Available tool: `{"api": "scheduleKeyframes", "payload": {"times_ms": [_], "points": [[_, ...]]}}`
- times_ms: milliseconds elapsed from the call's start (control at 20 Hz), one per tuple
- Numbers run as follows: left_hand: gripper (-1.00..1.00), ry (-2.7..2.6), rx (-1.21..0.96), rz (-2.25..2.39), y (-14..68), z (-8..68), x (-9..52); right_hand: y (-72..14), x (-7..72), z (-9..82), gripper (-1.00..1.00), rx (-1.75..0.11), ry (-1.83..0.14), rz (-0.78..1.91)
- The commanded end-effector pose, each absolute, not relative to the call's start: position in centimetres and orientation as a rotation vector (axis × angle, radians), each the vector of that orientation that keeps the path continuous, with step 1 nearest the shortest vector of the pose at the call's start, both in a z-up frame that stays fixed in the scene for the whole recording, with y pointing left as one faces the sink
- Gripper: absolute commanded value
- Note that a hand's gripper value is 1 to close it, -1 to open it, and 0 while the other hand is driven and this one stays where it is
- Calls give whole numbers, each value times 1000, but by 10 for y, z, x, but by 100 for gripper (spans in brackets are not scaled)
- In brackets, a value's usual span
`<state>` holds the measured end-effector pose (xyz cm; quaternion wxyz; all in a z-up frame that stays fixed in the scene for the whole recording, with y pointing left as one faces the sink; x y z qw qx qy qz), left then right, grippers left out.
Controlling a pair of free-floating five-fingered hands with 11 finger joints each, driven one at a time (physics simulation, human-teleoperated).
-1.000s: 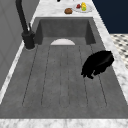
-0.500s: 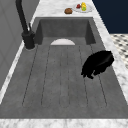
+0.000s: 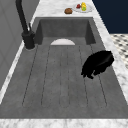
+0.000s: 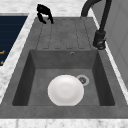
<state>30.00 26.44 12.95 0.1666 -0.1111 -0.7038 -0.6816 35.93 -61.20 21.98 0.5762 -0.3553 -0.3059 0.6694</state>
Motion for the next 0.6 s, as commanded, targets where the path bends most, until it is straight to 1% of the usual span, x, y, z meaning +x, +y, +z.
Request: {"api": "scheduleKeyframes", "payload": {"times_ms": [0,550], "points": [[0,-2003,-316,-1940,264,130,300,-612,349,223,-100,-802,-668,1500],[0,-2003,-316,-1940,264,130,300,-612,319,224,-100,-815,-520,1437]]}}
